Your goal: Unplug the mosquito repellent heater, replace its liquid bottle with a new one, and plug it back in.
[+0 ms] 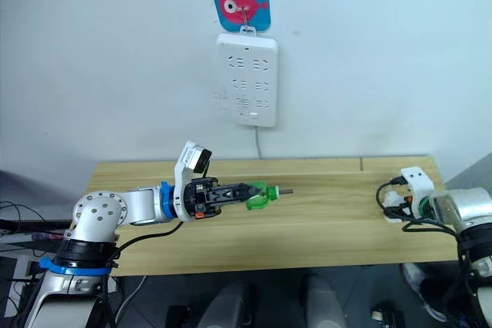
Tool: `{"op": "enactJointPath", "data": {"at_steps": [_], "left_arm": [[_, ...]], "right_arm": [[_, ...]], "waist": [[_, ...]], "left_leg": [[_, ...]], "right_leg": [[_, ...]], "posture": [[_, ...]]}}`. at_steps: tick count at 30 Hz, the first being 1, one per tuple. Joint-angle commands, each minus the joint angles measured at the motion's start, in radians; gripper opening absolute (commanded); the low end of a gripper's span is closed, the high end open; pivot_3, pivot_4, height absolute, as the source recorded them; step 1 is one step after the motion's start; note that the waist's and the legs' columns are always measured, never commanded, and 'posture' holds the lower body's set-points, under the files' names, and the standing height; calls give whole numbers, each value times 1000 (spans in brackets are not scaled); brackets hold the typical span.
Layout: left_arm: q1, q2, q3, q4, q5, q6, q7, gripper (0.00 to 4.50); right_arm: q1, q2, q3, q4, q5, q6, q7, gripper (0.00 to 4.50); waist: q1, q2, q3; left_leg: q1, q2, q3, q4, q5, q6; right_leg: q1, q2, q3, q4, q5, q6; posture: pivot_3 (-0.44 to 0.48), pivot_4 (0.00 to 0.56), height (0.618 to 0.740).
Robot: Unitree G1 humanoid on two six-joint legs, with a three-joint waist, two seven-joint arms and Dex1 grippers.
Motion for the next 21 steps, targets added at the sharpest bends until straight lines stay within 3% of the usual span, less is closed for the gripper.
{"op": "enactJointPath", "data": {"at_steps": [1,7,11,17,21], "left_arm": [[15,-10,39,-37,-9,11,6,2220],[19,-17,51,-46,0,21,7,2220],[17,-21,52,-43,14,23,3,2220],[13,-28,56,-42,42,5,-9,2220],[26,-69,21,-117,250,-216,-27,2220]], "right_arm": [[-13,-2,-22,37,-58,-2,28,2995],[-40,26,-51,93,-101,11,60,2995],[-57,20,-59,95,-127,-3,102,4433],[-53,-66,-85,-33,-156,-3,169,4472],[-25,-51,-210,-256,-76,56,158,4472]], "waist": [[1,0,0],[2,0,0],[2,0,0],[2,1,1],[1,1,1]], "left_leg": [[0,0,0,0,0,0],[0,0,0,0,0,0],[0,0,-1,0,0,0],[0,-1,-1,0,0,0],[0,0,-2,0,0,0]], "right_leg": [[0,0,0,0,0,0],[0,0,0,0,0,0],[0,0,0,0,0,0],[0,0,0,0,0,0],[1,-1,0,-1,0,0]], "posture": [[61,267,740],[66,269,740],[59,268,740],[43,265,740],[34,261,740]]}}
